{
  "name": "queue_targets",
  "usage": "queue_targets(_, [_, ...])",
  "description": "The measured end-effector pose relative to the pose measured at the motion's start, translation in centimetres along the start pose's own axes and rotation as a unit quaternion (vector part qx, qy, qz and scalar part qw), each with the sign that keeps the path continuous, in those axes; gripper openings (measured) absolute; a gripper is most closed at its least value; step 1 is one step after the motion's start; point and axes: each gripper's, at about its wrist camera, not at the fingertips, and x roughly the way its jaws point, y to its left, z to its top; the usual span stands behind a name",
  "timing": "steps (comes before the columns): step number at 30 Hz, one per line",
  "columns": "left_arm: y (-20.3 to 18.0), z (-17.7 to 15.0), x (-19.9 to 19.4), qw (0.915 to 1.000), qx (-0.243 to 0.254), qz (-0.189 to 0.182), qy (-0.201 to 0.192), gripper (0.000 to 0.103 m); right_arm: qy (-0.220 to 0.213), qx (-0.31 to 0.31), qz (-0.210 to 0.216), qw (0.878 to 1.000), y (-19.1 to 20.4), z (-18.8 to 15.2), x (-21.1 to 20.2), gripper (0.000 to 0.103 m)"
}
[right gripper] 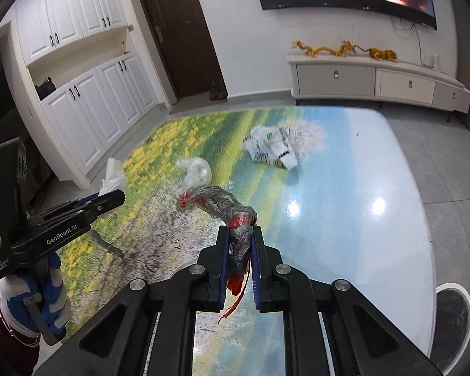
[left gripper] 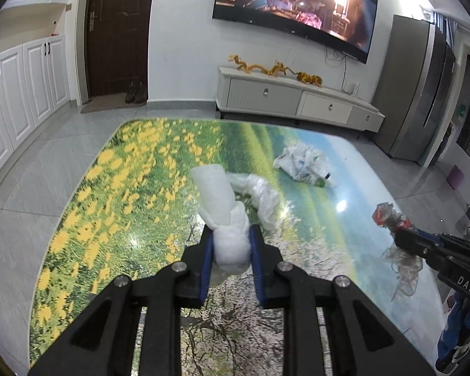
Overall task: Collect trash
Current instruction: 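Carry both items over the bin and open both tools to drop them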
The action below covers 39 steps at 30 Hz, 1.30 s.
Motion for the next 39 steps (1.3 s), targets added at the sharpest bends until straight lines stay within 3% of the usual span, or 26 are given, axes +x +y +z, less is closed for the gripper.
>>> queue_targets(12, [-4.7, 2.6, -3.6, 0.9987, 0.020, -0.024, -0.041, 0.021, -0.081, 0.010, -0.014, 0.997, -1.5, 0.6, -7.3, 0.012])
queue_targets(23, [-13.8, 2.9, -1.4, 0.9921, 0.065, -0.107, -0.009, 0.021, -0.111, 0.070, -0.078, 0.988, -9.0, -1.8, -12.4, 0.012])
queue_targets(32, [-24.5, 2.1, 1.4, 0.9740, 0.146, -0.170, 0.032, 0.021, -0.104, 0.160, -0.145, 0.971, -17.7, -6.9, -15.2, 0.013])
queue_targets(39, [-34.4, -0.3, 4.6, 0.9479, 0.219, -0.216, 0.083, 0.021, -0.077, 0.228, -0.185, 0.953, -24.3, -11.2, -15.4, 0.013])
